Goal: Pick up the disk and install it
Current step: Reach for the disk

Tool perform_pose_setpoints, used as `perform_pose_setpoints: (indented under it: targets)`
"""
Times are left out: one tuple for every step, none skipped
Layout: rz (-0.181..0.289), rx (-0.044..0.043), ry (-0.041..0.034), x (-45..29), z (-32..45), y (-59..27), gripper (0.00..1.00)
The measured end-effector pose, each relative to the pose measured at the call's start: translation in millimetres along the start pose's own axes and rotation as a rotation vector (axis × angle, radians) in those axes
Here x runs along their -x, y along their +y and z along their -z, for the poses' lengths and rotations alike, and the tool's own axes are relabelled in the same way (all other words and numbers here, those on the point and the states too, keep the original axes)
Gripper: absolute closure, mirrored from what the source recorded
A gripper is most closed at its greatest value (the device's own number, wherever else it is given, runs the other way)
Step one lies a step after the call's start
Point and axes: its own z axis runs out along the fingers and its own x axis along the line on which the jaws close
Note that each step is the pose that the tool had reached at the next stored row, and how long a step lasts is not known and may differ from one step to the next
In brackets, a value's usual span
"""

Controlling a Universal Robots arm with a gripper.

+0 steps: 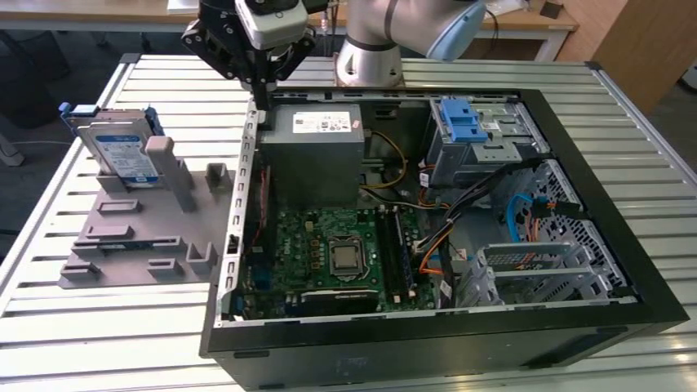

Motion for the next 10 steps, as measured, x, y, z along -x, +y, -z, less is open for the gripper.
perform_pose_setpoints:
  targets:
    - [0.000, 0.0000, 0.0000, -1.3, -0.1, -0.1, 0.89]
    - [0.000, 0.0000, 0.0000, -2.2, -0.2, -0.2, 0.89]
    - [0.000, 0.0000, 0.0000, -3.1, -0.3, -0.3, 0.89]
    - [0.000, 0.0001, 0.0000, -4.0, -0.4, -0.3, 0.89]
    - [0.000, 0.0001, 0.0000, -4.9, -0.5, -0.4, 0.89]
    - [0.000, 0.0001, 0.0000, -5.8, -0.6, -0.5, 0.89]
    - [0.000, 0.0001, 0.0000, -6.6, -0.6, -0.5, 0.89]
    - [0.000, 0.0001, 0.0000, -7.4, -0.7, -0.6, 0.89]
    - [0.000, 0.0001, -0.0001, -8.3, -0.8, -0.7, 0.89]
    - [0.000, 0.0000, 0.0000, -9.1, -0.9, -0.7, 0.89]
